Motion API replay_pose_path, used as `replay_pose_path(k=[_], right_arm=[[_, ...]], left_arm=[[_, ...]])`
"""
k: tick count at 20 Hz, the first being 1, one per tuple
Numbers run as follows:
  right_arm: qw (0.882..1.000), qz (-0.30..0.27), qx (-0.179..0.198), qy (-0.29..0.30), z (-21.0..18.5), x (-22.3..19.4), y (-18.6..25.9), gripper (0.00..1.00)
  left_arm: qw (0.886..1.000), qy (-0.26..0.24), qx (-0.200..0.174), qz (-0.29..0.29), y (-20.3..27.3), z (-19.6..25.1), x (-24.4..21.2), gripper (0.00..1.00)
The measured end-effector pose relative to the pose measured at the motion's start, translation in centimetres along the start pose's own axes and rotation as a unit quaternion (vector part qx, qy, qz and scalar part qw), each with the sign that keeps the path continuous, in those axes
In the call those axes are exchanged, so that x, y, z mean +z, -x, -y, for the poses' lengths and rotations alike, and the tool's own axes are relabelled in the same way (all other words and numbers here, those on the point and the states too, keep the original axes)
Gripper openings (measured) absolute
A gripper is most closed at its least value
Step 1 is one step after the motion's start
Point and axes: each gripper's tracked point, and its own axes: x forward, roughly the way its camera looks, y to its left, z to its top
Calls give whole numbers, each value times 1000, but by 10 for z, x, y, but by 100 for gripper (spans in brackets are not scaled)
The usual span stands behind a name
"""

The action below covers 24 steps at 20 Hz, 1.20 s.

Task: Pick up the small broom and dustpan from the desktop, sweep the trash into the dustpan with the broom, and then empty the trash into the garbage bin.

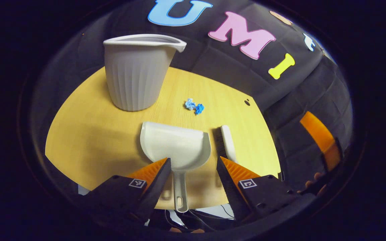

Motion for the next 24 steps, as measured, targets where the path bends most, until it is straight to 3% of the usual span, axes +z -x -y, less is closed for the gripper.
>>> replay_pose_path(k=[5, 9, 12, 13, 15, 18, 19, 24], right_arm=[[1000, -20, -4, -1, 18, -18, 6, 98], [999, -41, -18, -12, 35, -30, 8, 98], [996, -82, -11, -41, 35, -49, 10, 98], [995, -91, -10, -44, 34, -52, 11, 98], [993, -110, -8, -40, 33, -62, 13, 98], [990, -136, -3, -28, 29, -78, 14, 98], [989, -149, 0, -23, 26, -87, 13, 98], [971, -237, 21, -36, 5, -133, 8, 98]], left_arm=[[992, -43, 79, -91, -43, -22, -26, 84], [978, -59, 120, -158, -68, -24, -45, 83], [974, -66, 136, -171, -79, -27, -43, 84], [972, -62, 142, -176, -82, -28, -42, 81], [971, -46, 134, -191, -86, -25, -45, 61], [967, -25, 138, -211, -91, -34, -50, 45], [966, -20, 135, -218, -87, -31, -44, 31], [969, -22, 119, -215, -87, -35, -45, 29]])
